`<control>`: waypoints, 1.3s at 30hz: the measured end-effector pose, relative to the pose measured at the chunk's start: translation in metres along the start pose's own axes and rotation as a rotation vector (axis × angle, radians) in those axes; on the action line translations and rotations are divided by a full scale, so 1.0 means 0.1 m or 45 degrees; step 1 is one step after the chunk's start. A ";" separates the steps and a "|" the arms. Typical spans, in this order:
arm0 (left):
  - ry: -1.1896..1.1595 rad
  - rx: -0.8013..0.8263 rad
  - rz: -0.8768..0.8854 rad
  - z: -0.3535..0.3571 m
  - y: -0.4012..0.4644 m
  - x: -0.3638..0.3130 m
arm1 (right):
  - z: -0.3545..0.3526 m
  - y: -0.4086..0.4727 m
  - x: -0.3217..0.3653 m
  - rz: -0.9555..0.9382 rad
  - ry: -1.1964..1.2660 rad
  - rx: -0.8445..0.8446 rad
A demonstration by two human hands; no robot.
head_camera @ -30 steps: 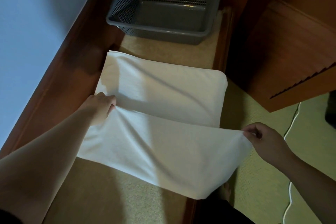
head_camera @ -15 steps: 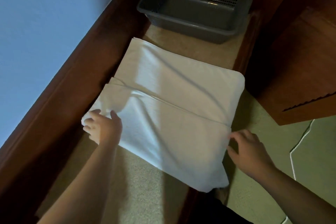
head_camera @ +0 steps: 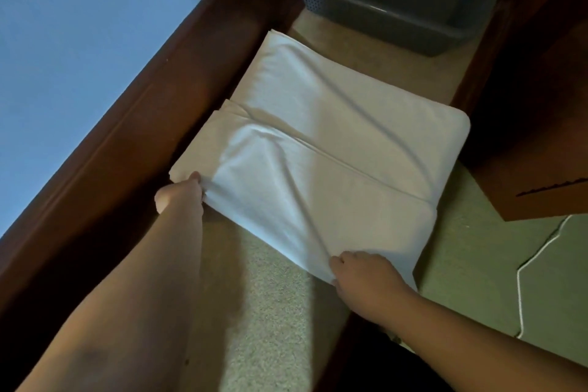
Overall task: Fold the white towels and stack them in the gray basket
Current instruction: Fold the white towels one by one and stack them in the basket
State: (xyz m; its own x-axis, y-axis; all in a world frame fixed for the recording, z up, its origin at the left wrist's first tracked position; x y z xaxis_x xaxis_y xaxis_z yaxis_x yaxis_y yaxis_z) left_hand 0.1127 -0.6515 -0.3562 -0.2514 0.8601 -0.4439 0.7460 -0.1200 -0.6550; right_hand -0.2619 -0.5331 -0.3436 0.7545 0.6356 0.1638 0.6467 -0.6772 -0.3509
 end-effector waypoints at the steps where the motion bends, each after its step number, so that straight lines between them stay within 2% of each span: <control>1: 0.058 -0.035 -0.029 -0.04 0.07 0.03 | 0.00 -0.01 0.03 -0.020 -0.013 -0.004; 5: 0.014 -0.001 0.100 -0.02 0.71 0.18 | -0.02 -0.03 0.07 -0.070 -0.027 -0.054; 9: -0.144 0.005 0.058 -0.17 0.40 0.17 | 0.00 -0.10 0.22 -0.163 -0.062 -0.106; 12: -0.206 -0.087 -0.019 -0.24 0.21 0.17 | 0.01 -0.15 0.28 -0.182 -0.085 -0.133; 15: -0.208 -0.119 -0.076 -0.26 0.06 0.09 | 0.05 -0.14 0.17 -0.062 -0.098 -0.060; 18: -0.079 -0.125 -0.007 -0.26 0.03 -0.03 | 0.14 -0.15 0.07 0.018 -0.098 0.061; 23: 0.030 -0.171 0.013 -0.29 0.11 -0.01 | 0.23 -0.16 0.12 -0.084 -0.026 0.160; 27: -0.082 -0.041 0.115 -0.33 0.29 0.07 | 0.20 -0.22 0.22 -0.243 -0.010 0.070; 31: -0.125 0.018 0.116 -0.31 0.31 0.10 | 0.17 -0.23 0.11 -0.276 -0.017 -0.029; 32: -0.089 -0.025 0.095 -0.30 0.28 0.08 | 0.14 -0.22 0.06 -0.252 0.000 -0.054; 34: 0.085 -0.269 0.024 -0.28 0.10 0.02 | 0.07 -0.21 -0.11 -0.110 0.160 -0.130; 35: 0.178 -0.402 0.068 -0.26 -0.08 0.00 | 0.01 -0.19 -0.23 0.002 0.263 -0.199; 36: 0.270 -0.472 0.225 -0.19 -0.32 -0.01 | -0.05 -0.18 -0.38 0.128 0.302 -0.264; 37: 0.373 -0.461 0.467 -0.09 -0.56 0.02 | -0.11 -0.17 -0.54 0.264 0.290 -0.336; 39: 0.588 -0.250 0.930 0.17 -1.09 0.18 | -0.23 -0.21 -0.90 0.558 0.299 -0.432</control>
State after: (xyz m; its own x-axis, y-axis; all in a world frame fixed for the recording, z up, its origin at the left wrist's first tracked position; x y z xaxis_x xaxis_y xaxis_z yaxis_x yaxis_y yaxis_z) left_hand 0.0162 -0.6314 -0.3036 0.5715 0.7214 -0.3910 0.7258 -0.6668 -0.1693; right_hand -0.3409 -0.5844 -0.3296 0.9383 0.1979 0.2835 0.2406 -0.9626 -0.1244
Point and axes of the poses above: each hand's wrist, its own y-axis towards the middle knuckle, its own z-axis out of the palm, x = y × z, the point moved 2 cm from there along y, towards the middle knuckle, and after that the axes turned 5 degrees about -z, right-handed, at the moved point
